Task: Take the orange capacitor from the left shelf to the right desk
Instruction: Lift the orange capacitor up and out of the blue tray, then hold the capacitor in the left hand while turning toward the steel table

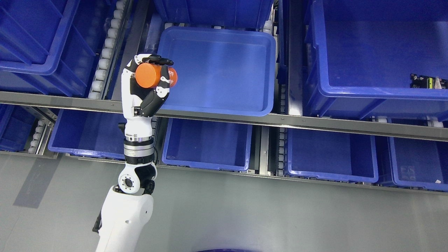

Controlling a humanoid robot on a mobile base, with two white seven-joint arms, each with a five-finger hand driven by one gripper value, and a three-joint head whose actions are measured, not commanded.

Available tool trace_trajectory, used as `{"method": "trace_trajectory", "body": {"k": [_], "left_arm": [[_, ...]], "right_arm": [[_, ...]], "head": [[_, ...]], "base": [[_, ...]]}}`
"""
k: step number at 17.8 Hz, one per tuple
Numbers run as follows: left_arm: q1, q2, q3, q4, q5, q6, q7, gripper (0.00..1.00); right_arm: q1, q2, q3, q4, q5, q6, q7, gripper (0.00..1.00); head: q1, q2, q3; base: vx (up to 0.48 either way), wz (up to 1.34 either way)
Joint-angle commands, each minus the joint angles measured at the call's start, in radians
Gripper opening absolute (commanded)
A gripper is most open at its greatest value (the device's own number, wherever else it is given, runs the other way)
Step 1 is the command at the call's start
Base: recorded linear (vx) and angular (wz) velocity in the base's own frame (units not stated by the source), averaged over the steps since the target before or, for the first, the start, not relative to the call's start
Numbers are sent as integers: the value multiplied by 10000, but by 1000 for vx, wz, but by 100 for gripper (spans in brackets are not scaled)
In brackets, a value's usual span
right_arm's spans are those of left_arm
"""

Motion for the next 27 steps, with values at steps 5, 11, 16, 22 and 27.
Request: {"method": "trace_trajectory", "body": {"k": [5,11,16,22,27], "left_arm": [[355,175,226,-584,18,38,-69,1],[617,175,73,-584,18,23,-130,1],[985,175,-295,-584,-151,23,-406,2],[862,175,-311,-569,-166,23,-406,2],[969,175,-250,-584,-166,8,-406,2]], "right_arm": [[215,-175,-107,-175,61,-6,5,100],[215,-175,-107,-175,61,-6,5,100],[230,-175,-107,-175,61,-6,5,100],[230,-175,-107,-175,61,-6,5,100],[230,-175,-107,-175,61,-6,5,100]], "head": [[0,0,0],[0,0,0],[0,0,0],[0,0,0],[0,0,0]], "base": [[0,0],[0,0],[0,0],[0,0],[-46,-14]]}}
